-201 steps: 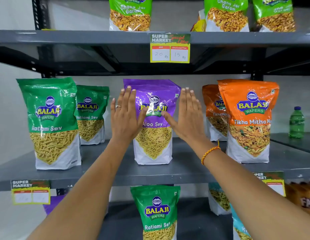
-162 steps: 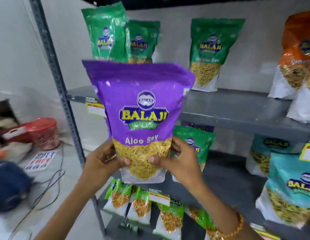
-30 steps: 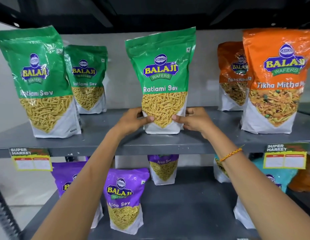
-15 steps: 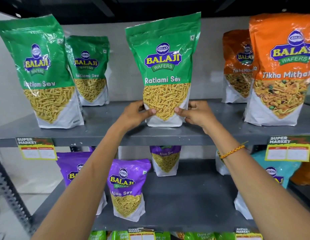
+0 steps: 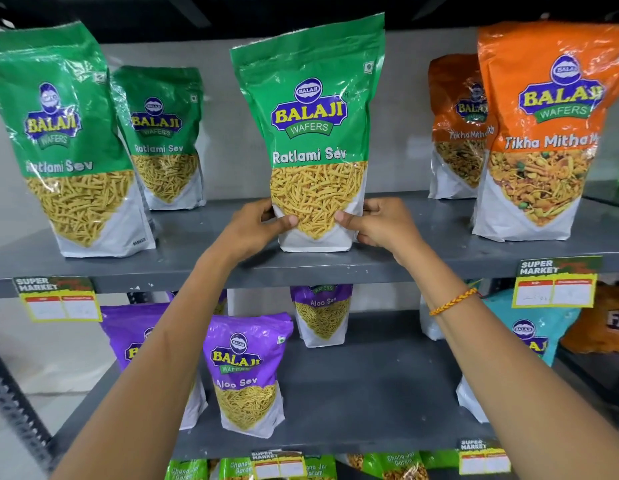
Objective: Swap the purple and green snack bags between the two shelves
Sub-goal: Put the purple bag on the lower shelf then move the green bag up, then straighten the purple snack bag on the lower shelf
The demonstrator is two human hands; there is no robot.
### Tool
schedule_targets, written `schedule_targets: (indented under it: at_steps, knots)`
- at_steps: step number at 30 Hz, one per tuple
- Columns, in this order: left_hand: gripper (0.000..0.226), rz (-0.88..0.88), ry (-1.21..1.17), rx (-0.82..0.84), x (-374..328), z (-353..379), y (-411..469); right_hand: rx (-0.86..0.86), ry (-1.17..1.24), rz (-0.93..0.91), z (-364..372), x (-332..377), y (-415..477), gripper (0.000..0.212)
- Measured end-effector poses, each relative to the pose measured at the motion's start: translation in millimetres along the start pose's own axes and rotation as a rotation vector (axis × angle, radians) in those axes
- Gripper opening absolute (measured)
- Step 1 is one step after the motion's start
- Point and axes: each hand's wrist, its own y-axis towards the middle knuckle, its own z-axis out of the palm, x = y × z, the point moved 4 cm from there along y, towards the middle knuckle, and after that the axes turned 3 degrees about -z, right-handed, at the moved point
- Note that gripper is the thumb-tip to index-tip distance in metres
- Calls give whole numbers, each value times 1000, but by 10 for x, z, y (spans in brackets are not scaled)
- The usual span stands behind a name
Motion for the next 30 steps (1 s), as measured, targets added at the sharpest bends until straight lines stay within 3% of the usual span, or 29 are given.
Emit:
schedule_targets:
  at_steps: [2,3,5,8,9,11,13,15,18,20,22,25,27,30]
  knots:
    - [15,-1,-2,-25,-8,27,-20,6,-10,4,-8,-7,25,93]
    - [17,-3,-4,-47,-7,39,-28,13,-18,12,-5,-1,22,94]
    - [25,-3,-9,-82,-21,59,-51,9,-28,32,2,7,15,80]
    - [34,-24,2,-60,-21,60,-61,15,-15,38,8,-2,16,34]
    - [37,-32,0,-46,-18,52,-64,17,-19,40,16,-1,5,29]
    - [48,-33,-5,-38,-18,41,-99,-58,-106,9,19,25,-64,44]
    - [57,-6,26,-159,-54,0,-225,-291,-183,-141,-15,156,-280,55]
    - [54,45,-9,-348,-99,-59,-505,-420,-35,-371,28,353,-616,36]
    - [37,92,-109,-386,-54,-22,-1030,-178,155,-478,374,384,-1031,5]
    - [28,43,-63,-336,227,65,-1321,47,132,-404,710,166,-1200,8]
    - [25,-118,54,-324,733,154,-1572,182,25,-253,1029,-319,-1289,12]
    - [33,-509,106,-333,1697,291,-2005,259,-60,101,1400,-1296,-1371,20]
    - [37,-688,46,-253,2177,454,-2263,286,-96,305,1593,-1803,-1429,27]
    - [26,-728,-169,-170,2520,708,-2378,338,-161,448,1894,-2268,-1428,88]
